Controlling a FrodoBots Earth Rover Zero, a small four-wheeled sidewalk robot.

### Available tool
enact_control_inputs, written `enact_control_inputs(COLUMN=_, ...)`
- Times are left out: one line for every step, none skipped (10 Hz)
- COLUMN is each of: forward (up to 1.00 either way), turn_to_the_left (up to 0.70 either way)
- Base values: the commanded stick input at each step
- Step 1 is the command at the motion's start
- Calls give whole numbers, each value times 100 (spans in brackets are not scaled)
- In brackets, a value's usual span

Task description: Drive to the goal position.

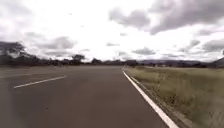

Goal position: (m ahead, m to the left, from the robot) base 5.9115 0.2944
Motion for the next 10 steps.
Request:
enact_control_inputs(forward=70, turn_to_the_left=0)
enact_control_inputs(forward=70, turn_to_the_left=0)
enact_control_inputs(forward=70, turn_to_the_left=0)
enact_control_inputs(forward=70, turn_to_the_left=0)
enact_control_inputs(forward=70, turn_to_the_left=0)
enact_control_inputs(forward=70, turn_to_the_left=0)
enact_control_inputs(forward=70, turn_to_the_left=0)
enact_control_inputs(forward=70, turn_to_the_left=0)
enact_control_inputs(forward=70, turn_to_the_left=0)
enact_control_inputs(forward=70, turn_to_the_left=0)
